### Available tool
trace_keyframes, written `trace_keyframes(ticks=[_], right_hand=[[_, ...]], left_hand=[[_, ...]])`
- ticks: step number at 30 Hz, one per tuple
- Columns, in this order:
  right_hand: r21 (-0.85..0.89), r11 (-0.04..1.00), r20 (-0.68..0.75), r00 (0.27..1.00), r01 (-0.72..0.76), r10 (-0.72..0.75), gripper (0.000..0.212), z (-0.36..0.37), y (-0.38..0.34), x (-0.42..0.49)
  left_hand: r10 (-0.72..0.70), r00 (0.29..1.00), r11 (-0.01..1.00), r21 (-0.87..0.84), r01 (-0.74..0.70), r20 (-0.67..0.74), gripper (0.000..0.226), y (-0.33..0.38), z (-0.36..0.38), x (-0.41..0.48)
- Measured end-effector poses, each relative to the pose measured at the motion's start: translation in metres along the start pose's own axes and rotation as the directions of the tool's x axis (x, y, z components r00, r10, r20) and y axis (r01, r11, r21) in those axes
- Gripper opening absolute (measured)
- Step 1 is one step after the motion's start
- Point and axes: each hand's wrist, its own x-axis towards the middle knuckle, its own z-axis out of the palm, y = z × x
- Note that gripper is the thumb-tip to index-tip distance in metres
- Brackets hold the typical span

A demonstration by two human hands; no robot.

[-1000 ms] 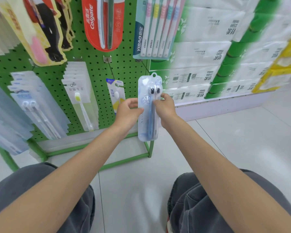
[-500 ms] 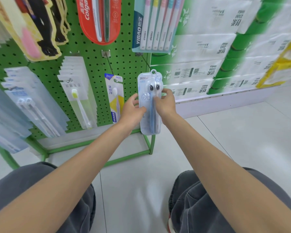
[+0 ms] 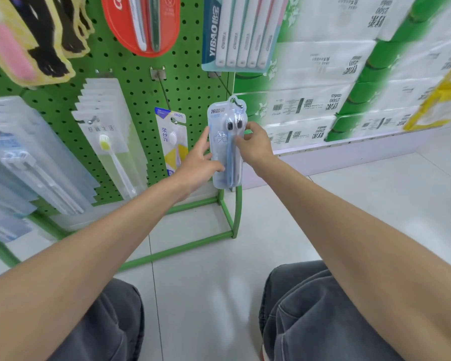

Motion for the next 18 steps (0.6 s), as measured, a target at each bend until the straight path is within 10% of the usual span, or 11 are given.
trace_keyframes(ticks=[18], right_hand=[[-0.144, 0.989, 0.089, 0.996, -0.016, 0.029, 0.051, -0.013, 0.004, -0.010]], left_hand=[[0.000, 0.999, 0.995, 0.104, 0.004, -0.038, 0.078, 0.000, 0.005, -0.015]])
